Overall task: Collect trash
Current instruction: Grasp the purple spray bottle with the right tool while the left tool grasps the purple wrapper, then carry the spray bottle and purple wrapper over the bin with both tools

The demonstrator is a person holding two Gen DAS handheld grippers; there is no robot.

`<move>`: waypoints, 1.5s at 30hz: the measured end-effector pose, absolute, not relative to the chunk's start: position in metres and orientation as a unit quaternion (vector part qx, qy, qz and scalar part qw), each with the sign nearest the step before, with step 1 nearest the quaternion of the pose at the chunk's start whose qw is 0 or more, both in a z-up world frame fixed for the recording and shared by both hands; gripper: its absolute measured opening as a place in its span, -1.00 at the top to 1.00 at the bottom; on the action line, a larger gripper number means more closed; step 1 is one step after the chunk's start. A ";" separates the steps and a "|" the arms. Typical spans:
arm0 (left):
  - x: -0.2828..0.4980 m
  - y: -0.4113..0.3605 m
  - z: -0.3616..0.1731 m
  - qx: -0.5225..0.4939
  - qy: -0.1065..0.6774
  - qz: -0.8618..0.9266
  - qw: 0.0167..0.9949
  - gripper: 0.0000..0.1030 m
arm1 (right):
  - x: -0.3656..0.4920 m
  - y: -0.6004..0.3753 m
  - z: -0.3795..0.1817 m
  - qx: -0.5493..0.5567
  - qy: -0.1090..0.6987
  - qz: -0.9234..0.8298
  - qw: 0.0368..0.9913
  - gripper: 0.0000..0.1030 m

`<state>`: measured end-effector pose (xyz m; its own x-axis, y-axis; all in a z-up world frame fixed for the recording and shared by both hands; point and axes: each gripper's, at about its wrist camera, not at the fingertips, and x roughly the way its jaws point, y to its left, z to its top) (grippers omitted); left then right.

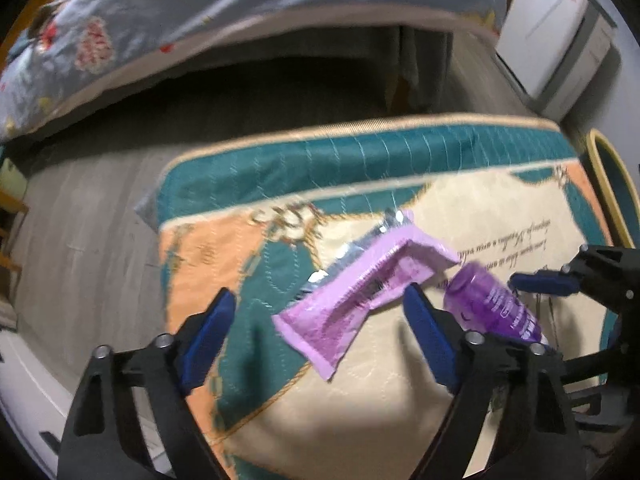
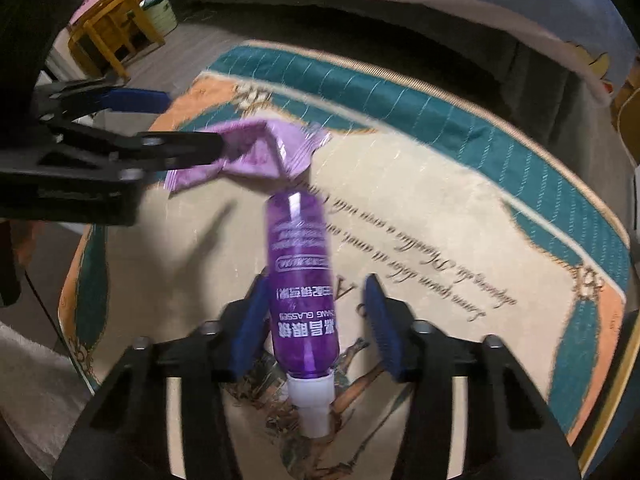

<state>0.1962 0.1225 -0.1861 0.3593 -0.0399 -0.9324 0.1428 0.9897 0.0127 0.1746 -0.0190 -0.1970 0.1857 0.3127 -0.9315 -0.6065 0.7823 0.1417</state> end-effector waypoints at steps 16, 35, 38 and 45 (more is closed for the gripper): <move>0.198 0.072 -0.178 0.085 0.557 -0.105 0.820 0.79 | 0.178 -0.089 -0.177 -0.069 0.569 0.246 0.782 0.38; 0.180 -0.080 -0.074 0.118 0.429 -0.208 0.871 0.79 | 0.154 -0.250 -0.069 0.000 0.513 0.105 0.852 0.38; 0.179 -0.109 -0.066 0.119 0.418 -0.233 0.870 0.79 | 0.148 -0.285 -0.069 0.045 0.508 0.086 0.856 0.38; 0.176 -0.181 -0.072 0.130 0.407 -0.290 0.856 0.79 | 0.156 -0.367 -0.086 0.101 0.506 0.006 0.857 0.38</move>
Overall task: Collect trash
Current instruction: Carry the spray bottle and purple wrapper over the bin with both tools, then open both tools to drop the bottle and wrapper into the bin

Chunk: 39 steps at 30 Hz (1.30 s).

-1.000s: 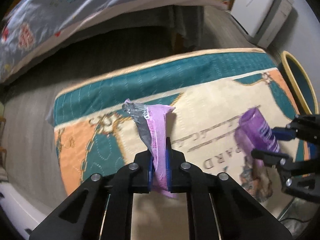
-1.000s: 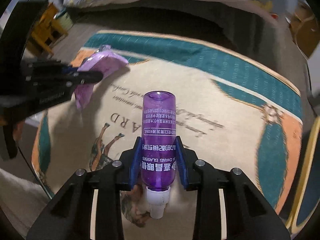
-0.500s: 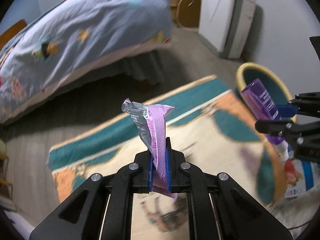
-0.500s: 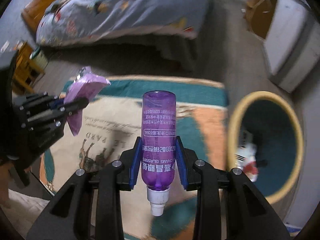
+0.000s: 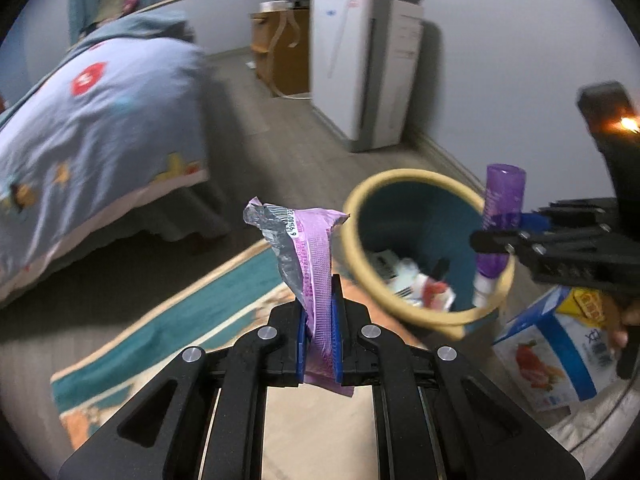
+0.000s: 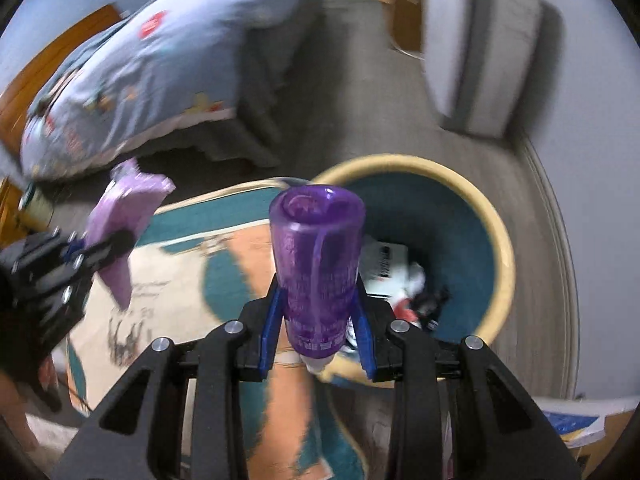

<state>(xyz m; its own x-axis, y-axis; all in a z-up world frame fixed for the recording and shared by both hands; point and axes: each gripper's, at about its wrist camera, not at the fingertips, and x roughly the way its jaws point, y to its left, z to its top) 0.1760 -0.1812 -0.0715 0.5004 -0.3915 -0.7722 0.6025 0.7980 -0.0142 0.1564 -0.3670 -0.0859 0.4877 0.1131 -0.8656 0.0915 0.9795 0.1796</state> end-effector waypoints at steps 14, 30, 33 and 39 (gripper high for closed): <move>0.173 -0.265 -0.124 0.162 0.439 -0.342 0.815 0.79 | 0.169 -0.434 -0.130 0.152 0.532 -0.047 0.832 0.38; 0.181 -0.293 -0.135 0.147 0.413 -0.336 0.834 0.06 | 0.169 -0.466 -0.137 0.209 0.498 -0.076 0.838 0.19; 0.181 -0.294 -0.135 0.157 0.416 -0.329 0.833 0.04 | 0.169 -0.466 -0.134 0.201 0.498 -0.076 0.840 0.18; 0.173 -0.275 -0.117 0.156 0.416 -0.317 0.838 -0.23 | 0.151 -0.462 -0.116 0.191 0.501 -0.077 0.841 -0.05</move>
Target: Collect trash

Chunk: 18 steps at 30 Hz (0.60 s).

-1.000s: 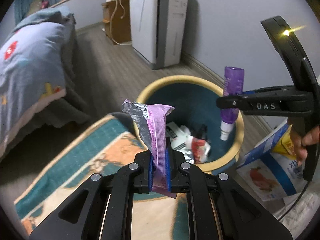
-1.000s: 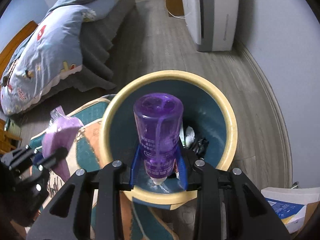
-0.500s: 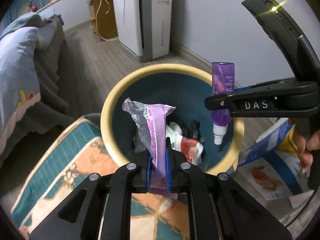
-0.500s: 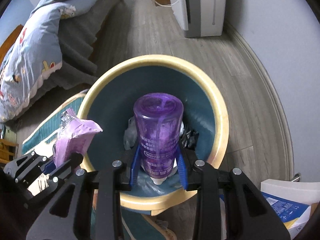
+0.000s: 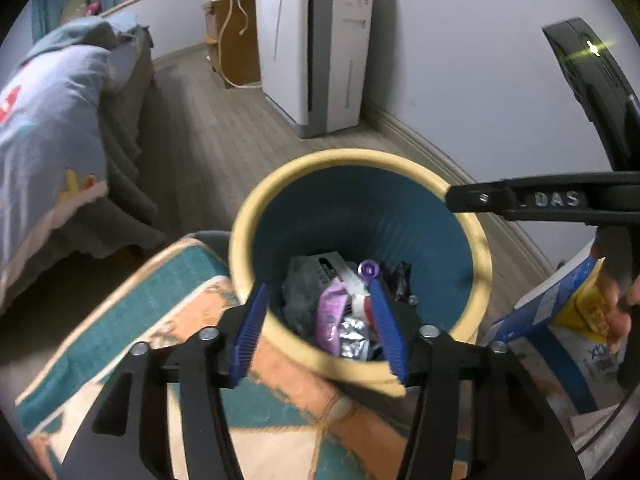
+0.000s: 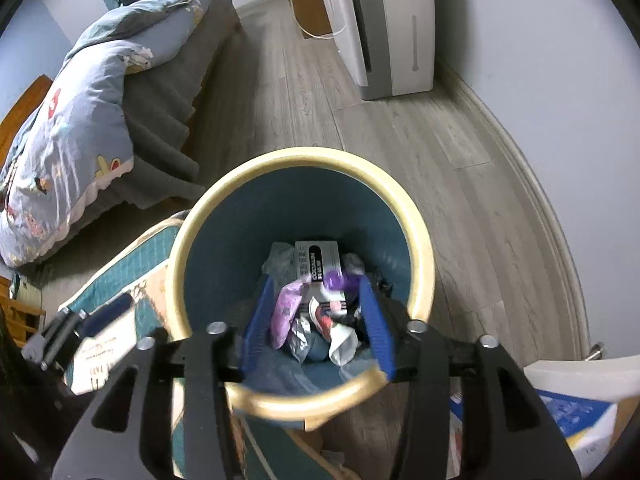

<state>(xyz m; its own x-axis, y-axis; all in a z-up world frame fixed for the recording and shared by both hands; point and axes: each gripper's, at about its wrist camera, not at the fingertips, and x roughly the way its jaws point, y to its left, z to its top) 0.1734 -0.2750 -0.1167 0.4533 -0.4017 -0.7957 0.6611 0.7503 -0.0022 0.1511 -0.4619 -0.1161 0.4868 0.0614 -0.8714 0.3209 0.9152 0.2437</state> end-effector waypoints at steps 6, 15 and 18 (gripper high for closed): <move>0.149 -0.246 -0.075 0.147 0.398 -0.300 0.854 -0.85 | 0.106 -0.452 -0.076 0.195 0.465 -0.083 0.859 -0.70; 0.096 -0.222 -0.041 0.164 0.392 -0.264 0.866 -0.90 | 0.050 -0.427 -0.050 0.163 0.445 -0.091 0.876 -0.89; 0.085 -0.217 -0.034 0.152 0.396 -0.255 0.869 -0.90 | 0.035 -0.423 -0.044 0.149 0.440 -0.108 0.879 -0.89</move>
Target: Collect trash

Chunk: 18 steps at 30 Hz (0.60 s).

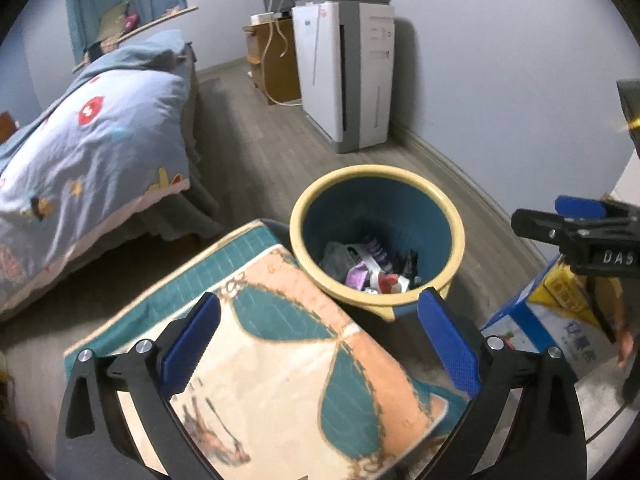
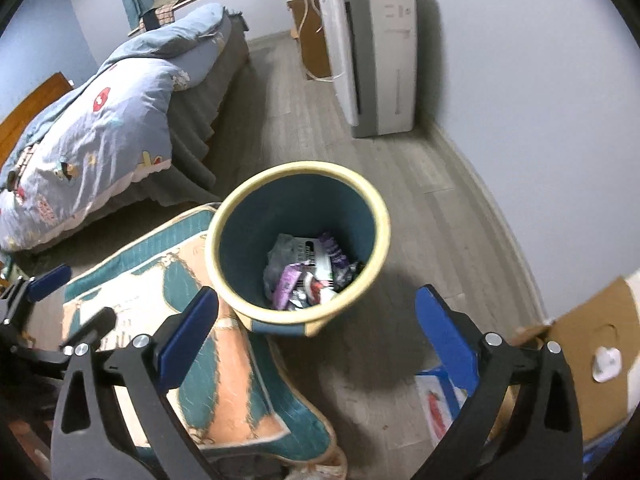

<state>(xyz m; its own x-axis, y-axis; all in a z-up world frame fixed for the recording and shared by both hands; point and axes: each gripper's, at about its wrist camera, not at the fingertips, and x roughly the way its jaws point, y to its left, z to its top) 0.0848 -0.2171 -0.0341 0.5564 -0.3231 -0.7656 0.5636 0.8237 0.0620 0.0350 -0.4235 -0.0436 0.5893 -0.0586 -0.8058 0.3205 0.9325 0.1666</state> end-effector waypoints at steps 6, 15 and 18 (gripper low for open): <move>0.082 -0.212 -0.021 0.112 0.393 -0.260 0.875 -0.90 | 0.024 -0.423 -0.037 0.151 0.434 -0.132 0.878 -0.89; 0.084 -0.217 -0.018 0.130 0.371 -0.238 0.888 -0.90 | 0.028 -0.405 -0.030 0.123 0.420 -0.113 0.892 -0.89; 0.086 -0.217 -0.018 0.131 0.372 -0.238 0.888 -0.90 | 0.030 -0.405 -0.031 0.121 0.422 -0.116 0.891 -0.89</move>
